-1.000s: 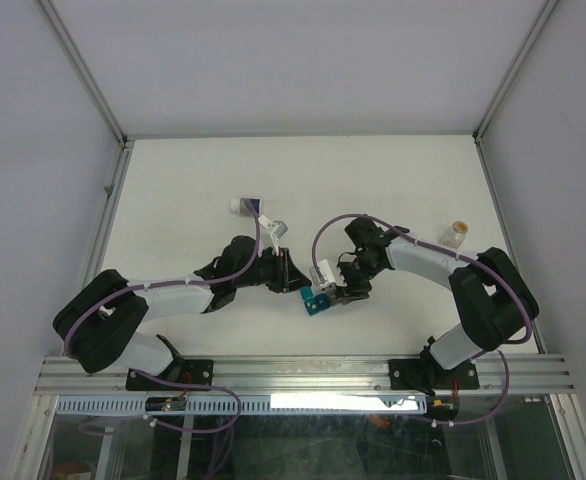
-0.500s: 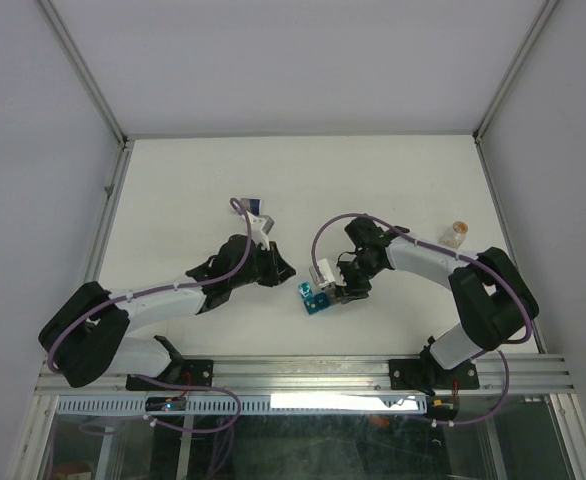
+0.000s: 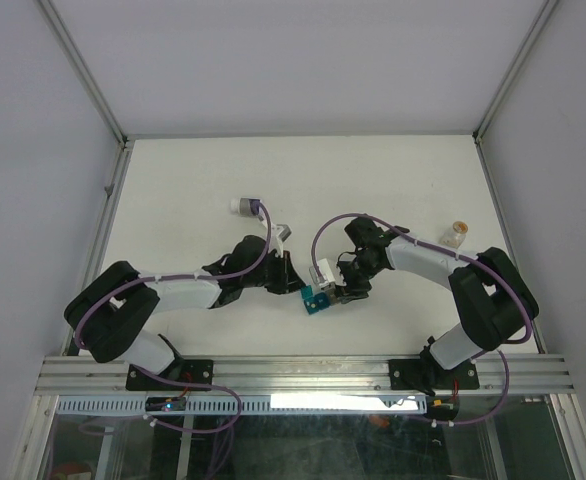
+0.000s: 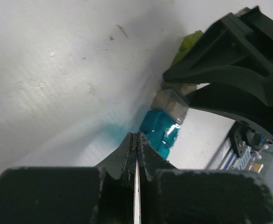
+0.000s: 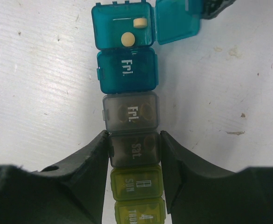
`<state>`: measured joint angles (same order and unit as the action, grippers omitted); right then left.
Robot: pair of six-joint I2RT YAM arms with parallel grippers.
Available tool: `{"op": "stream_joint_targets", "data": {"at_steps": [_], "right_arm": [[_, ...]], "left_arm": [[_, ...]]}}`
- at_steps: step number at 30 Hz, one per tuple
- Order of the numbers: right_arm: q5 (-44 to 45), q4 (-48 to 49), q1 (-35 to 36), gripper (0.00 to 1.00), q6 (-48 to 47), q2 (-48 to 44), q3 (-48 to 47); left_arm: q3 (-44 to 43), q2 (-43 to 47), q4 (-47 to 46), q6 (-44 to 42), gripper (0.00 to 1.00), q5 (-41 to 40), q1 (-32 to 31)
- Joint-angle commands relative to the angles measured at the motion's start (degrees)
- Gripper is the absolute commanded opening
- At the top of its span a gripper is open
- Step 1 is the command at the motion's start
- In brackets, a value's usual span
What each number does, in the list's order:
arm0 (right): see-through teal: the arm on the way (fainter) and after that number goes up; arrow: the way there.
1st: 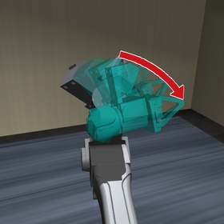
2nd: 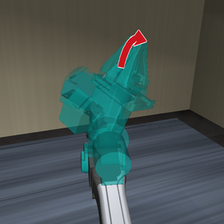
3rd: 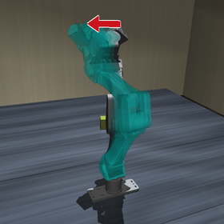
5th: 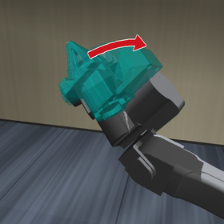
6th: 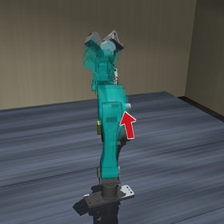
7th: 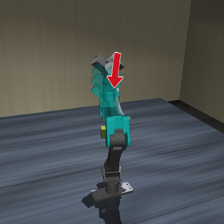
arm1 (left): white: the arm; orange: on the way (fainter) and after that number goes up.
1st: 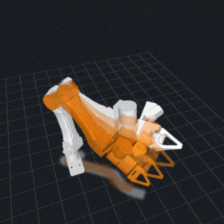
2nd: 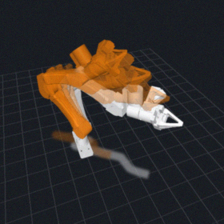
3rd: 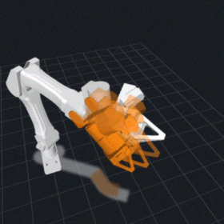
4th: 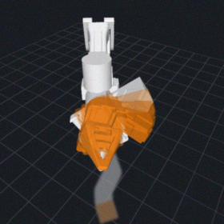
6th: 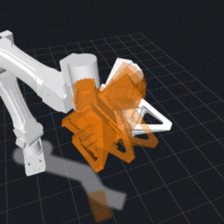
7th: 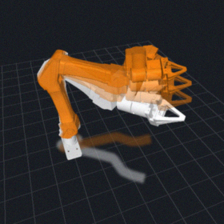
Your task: Sort the pills into containers
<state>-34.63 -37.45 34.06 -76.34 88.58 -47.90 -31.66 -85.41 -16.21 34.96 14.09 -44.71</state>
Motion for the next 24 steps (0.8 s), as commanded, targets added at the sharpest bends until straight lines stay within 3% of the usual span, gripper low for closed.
{"op": "stream_joint_targets", "data": {"at_steps": [1, 14, 24], "right_arm": [[0.2, 1.4, 0.3, 0.41, 0.6, 0.4, 0.3], [0.3, 1.4, 0.3, 0.41, 1.0, 0.9, -0.2], [0.4, 1.4, 0.3, 0.41, 1.2, 0.9, -0.2]], "left_arm": [[-0.6, 1.1, -6.4, -0.5, 0.0, 4.8, -2.2], [-2.4, 2.0, 1.2, -1.0, 0.0, 4.6, -6.2], [-3.9, 1.6, 1.3, -0.5, 0.0, 5.0, -6.2]]}}
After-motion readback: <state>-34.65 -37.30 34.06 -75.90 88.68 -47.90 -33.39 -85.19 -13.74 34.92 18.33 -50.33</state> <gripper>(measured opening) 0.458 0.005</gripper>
